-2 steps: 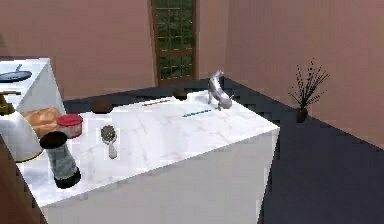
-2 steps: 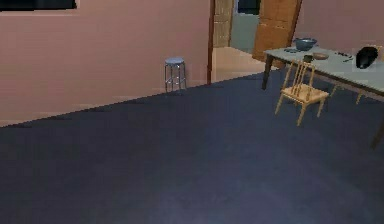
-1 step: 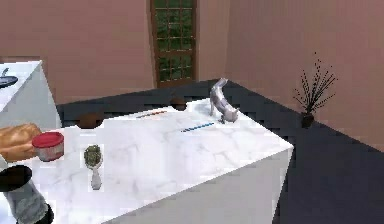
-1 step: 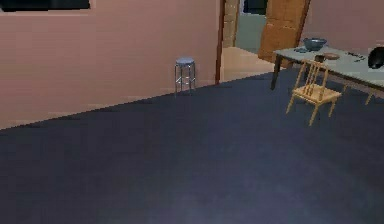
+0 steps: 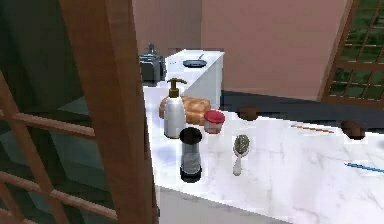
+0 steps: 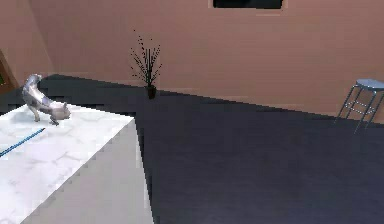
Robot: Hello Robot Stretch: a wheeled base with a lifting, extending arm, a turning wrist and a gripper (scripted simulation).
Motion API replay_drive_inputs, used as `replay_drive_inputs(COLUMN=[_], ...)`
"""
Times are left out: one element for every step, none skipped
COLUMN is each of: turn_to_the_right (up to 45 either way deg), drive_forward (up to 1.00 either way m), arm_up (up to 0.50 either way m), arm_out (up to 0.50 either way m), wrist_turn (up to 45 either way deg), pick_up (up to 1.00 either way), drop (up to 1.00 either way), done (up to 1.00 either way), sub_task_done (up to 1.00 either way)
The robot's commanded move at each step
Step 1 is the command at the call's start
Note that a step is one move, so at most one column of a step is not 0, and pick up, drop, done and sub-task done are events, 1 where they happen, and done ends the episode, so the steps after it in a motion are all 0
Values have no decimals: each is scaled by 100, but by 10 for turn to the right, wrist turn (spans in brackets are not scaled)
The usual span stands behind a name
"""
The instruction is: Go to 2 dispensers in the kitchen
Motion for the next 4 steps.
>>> replay_drive_inputs(turn_to_the_right=[0, -450, -450, -450], drive_forward=[0, 0, 0, 0], arm_up=[0, 0, 0, 0], arm_out=[0, 0, 0, 0], wrist_turn=[0, 0, 0, 0], pick_up=[0, 0, 0, 0], drop=[0, 0, 0, 0], done=[0, 0, 0, 0], sub_task_done=[100, 0, 0, 0])
